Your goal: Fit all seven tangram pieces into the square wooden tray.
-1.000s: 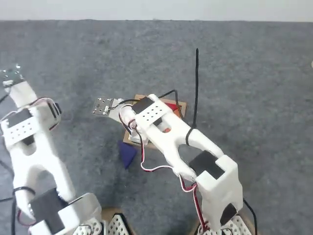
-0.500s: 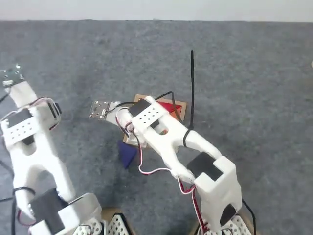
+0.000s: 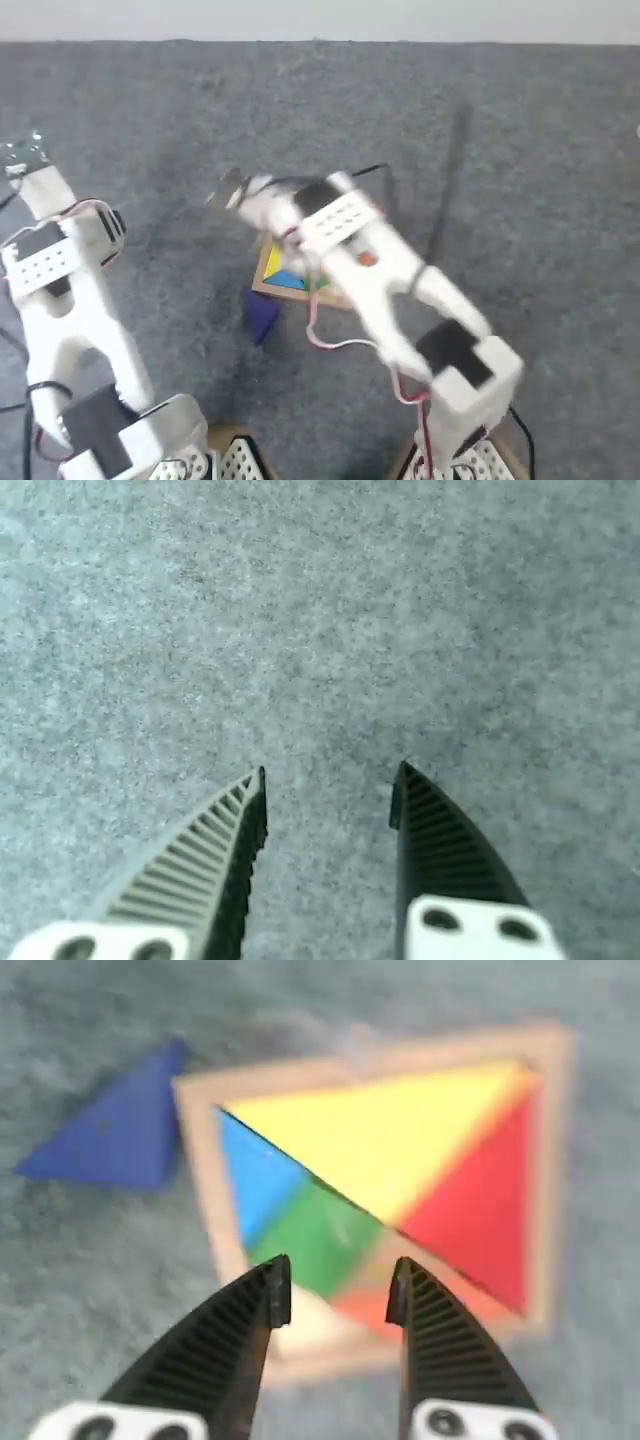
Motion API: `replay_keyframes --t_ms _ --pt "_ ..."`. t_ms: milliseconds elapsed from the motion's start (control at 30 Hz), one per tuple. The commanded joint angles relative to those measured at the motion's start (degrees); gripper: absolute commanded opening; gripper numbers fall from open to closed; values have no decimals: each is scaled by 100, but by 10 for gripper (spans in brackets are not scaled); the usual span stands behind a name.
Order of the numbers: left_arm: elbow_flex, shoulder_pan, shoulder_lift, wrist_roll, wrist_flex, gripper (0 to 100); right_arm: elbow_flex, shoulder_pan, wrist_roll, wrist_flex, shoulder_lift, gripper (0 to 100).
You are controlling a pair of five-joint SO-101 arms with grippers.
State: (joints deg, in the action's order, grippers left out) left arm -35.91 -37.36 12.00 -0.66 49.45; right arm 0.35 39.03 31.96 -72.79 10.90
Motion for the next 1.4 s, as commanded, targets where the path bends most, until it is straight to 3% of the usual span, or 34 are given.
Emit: replay_keyframes --t_ms 0,133,333,500,667,1033,1367 --pt "242 18 35 -26 62 200 -158 -637 -501 -338 -1429 162" --pt "268 220 35 -18 281 200 651 -998 -642 -233 -2466 162" --pt "277 457 35 264 580 200 2444 -1842 -668 453 -2905 162" --pt "180 1635 35 1064 1187 200 4035 -2413 -642 1596 -3433 162" --pt "4 2585 44 1371 1204 200 5240 -2747 -677 2088 -4259 162" --pt "-567 4615 35 1415 1116 200 6699 -3433 -686 3037 -5200 162" --pt "-919 4668 26 1371 316 198 6725 -3415 -914 3029 -5244 162"
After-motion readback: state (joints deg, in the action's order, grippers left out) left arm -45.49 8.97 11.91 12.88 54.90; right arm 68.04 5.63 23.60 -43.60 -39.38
